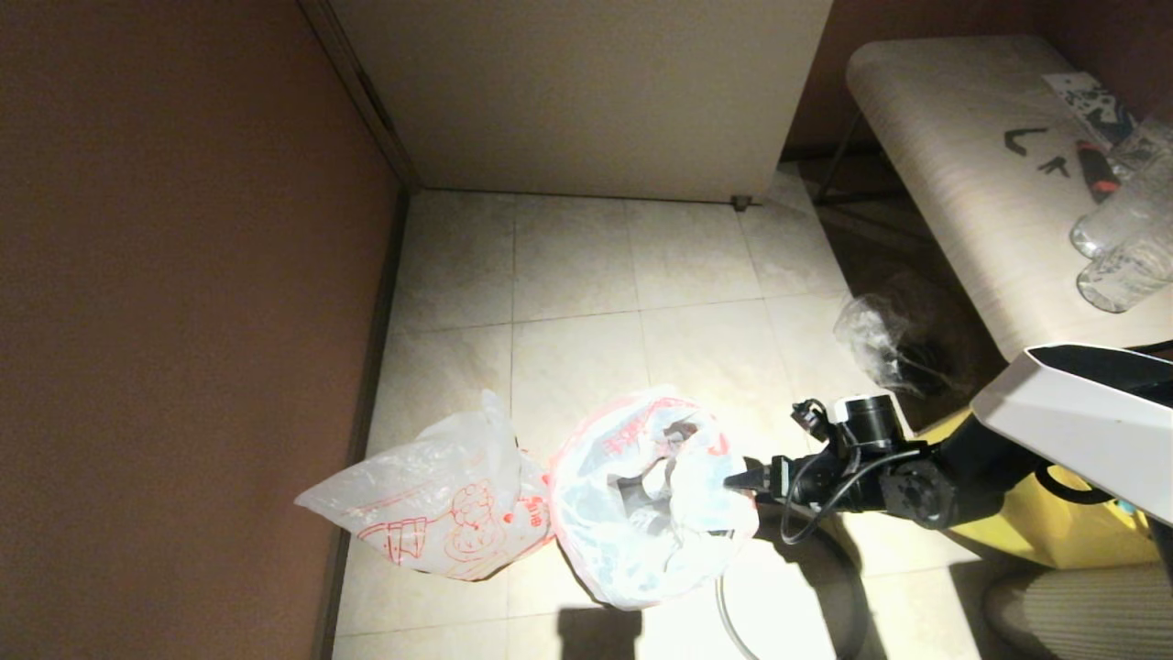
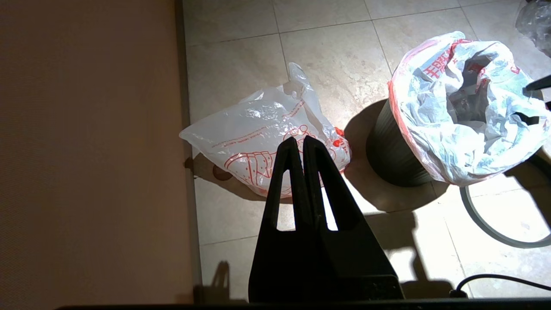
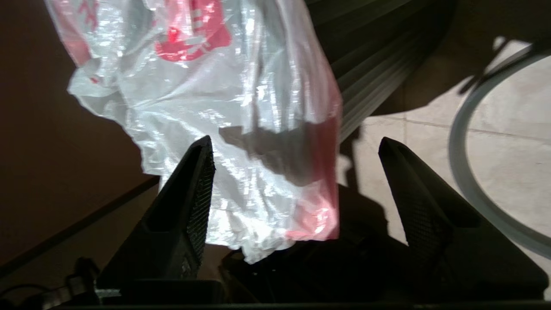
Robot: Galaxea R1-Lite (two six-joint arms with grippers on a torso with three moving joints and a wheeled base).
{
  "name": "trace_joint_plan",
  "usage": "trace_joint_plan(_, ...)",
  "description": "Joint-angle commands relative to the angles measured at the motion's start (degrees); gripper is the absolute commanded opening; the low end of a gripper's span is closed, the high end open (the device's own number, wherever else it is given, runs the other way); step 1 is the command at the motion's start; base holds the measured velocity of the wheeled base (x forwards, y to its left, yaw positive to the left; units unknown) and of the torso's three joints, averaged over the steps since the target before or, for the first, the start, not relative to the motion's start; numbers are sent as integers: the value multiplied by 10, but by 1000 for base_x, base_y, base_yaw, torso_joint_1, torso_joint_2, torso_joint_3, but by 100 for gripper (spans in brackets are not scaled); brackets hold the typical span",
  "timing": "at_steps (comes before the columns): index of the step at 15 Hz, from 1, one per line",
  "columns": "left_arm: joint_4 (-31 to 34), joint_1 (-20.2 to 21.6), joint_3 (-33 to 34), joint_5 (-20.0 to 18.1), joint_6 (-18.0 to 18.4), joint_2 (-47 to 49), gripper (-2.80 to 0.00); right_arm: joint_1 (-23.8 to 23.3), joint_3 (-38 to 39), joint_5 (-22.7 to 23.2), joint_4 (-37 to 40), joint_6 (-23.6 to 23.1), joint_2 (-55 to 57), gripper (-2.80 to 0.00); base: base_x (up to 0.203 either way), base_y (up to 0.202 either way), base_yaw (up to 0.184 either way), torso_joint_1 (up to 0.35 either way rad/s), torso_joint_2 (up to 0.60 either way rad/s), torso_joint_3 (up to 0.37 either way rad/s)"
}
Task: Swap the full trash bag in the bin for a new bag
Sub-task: Place the trash bag on the floor
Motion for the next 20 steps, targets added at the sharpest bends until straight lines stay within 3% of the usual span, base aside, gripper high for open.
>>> trace_joint_plan(1,0,0,2,0,0,0,-280,8,0,14,-2,19,-11,0,0,0,0,0,0,0)
trace_joint_plan(14,0,0,2,0,0,0,-280,57,23,47,-3,79,-83,0,0,0,0,0,0,0)
trace_joint_plan(16,0,0,2,0,0,0,-280,62,21,37,-3,77,-61,0,0,0,0,0,0,0)
trace_joint_plan(20,0,0,2,0,0,0,-280,59,22,-28,-4,75,-44,0,0,0,0,0,0,0)
